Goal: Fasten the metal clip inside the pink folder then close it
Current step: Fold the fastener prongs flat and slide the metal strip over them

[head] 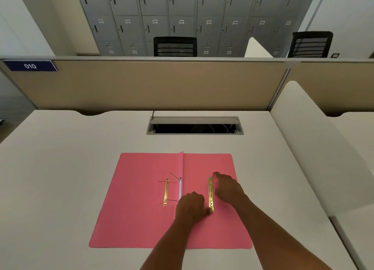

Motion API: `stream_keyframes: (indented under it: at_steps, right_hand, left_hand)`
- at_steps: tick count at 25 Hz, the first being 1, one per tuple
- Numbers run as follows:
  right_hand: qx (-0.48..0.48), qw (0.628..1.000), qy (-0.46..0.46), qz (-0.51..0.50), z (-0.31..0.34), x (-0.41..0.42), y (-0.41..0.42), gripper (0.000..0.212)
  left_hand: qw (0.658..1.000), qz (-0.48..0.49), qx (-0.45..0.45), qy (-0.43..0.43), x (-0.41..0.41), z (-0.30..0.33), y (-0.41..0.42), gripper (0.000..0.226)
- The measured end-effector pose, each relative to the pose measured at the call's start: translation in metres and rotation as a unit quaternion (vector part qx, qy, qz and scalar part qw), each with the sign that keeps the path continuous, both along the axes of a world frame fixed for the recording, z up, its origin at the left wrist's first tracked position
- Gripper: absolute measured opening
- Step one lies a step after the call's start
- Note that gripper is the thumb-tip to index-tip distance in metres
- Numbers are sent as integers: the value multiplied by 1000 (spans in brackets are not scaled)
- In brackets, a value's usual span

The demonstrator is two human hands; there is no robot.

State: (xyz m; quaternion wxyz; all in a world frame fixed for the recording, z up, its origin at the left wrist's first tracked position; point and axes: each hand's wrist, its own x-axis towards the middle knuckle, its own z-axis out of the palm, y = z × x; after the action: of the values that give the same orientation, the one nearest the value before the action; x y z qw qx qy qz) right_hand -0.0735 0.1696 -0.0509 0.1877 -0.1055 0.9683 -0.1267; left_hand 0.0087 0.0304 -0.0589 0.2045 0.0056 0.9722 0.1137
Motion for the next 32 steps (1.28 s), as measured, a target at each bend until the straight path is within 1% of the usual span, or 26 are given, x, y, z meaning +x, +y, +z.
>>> stream_keyframes:
  at_steps: [3,8,12,15,23,28,30,32]
  right_hand:
    - [-10,1000,-14,18,-3,-4,0,59]
    - [2,999,3,50,-9,-7,-3,47]
    - [-29,999,8,44,-10,-11,-6,44]
    - [-18,998,5,52,-12,-15,-7,46]
    - [-52,998,24,33,-11,-19,-9,31]
    - [-99,995,31,-3,-11,-22,-13,17]
    - [-143,989,23,-33,-10,-24,-14,15]
    - [-199,978,11,-66,-7,-27,-16,15]
  left_hand:
    - [1000,16,-1,-4,-2,-5,1,56]
    - [999,35,2,-14,-6,-5,3,57]
    - [999,45,7,-8,-5,-5,5,54]
    - [999,49,13,-6,-5,-6,6,52]
    - [998,54,13,1,-7,-13,7,54]
    - [999,50,7,0,-8,-16,7,55]
    - [999,52,10,-4,-9,-14,7,55]
    - [997,68,44,-15,-9,-10,6,50]
